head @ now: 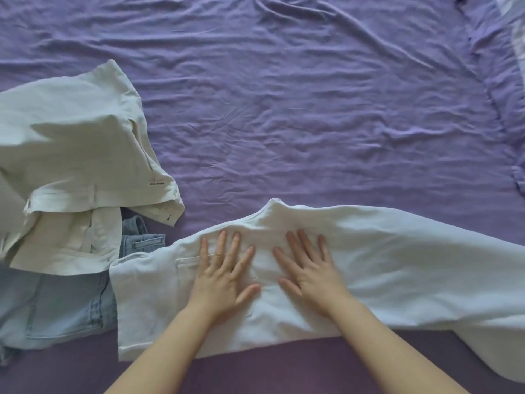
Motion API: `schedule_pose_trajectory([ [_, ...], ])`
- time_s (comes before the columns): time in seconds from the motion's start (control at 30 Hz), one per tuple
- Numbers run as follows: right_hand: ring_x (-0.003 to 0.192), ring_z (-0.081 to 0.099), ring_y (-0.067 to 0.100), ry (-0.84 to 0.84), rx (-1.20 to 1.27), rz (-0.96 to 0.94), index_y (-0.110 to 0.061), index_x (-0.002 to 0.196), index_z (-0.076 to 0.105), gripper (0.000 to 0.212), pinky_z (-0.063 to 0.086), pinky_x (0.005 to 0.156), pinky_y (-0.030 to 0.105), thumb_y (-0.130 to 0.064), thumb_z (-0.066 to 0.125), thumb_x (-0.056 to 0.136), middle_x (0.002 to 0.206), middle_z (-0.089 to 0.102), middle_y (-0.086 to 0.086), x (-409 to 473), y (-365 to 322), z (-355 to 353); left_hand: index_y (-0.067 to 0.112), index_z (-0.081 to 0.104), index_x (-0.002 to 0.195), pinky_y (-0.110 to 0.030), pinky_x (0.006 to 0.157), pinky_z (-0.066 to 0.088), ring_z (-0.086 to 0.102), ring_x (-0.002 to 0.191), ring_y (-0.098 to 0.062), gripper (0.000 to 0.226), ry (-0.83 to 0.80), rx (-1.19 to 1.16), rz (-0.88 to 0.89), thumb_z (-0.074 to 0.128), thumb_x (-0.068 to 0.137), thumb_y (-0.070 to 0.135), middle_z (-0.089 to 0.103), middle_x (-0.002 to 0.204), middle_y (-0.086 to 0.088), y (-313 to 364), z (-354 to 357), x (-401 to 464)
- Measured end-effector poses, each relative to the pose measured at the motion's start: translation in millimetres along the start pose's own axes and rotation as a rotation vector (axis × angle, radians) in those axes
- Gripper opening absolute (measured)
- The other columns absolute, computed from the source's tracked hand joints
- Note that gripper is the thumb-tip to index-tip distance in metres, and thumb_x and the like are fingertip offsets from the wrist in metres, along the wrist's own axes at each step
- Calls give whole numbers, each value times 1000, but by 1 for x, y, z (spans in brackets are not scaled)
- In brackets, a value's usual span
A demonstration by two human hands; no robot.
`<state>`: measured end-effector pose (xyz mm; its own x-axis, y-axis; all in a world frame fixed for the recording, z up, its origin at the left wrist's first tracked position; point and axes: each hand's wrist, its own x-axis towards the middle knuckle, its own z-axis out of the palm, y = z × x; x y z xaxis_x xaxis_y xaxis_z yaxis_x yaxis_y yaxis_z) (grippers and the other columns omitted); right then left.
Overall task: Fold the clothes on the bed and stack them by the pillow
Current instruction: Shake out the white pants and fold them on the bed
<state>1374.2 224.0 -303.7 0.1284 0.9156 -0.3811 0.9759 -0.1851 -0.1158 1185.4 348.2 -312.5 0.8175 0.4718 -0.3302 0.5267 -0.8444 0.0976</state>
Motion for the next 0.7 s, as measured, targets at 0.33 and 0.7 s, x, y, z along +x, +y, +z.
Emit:
schedule_pose_trajectory([
  [0.33, 145, -1, 26, -156, 13, 119, -28, 145, 24, 52, -5, 112, 56, -31, 39, 95, 158, 10, 1, -89, 106, -18, 33, 1, 150, -45, 116, 0, -7, 147, -23, 65, -163, -213, -44, 25, 95, 57, -3, 160, -2, 149, -41, 16],
  [0.7, 145, 1, 23, -144, 115, 588, -34, 148, 8, 70, 9, 114, 48, -56, 41, 90, 158, 6, -2, -202, 310, -19, 29, 9, 151, -39, 117, 9, 0, 147, -23, 61, -150, -374, 69, 31, 97, 50, 0, 160, -4, 353, -83, 106],
])
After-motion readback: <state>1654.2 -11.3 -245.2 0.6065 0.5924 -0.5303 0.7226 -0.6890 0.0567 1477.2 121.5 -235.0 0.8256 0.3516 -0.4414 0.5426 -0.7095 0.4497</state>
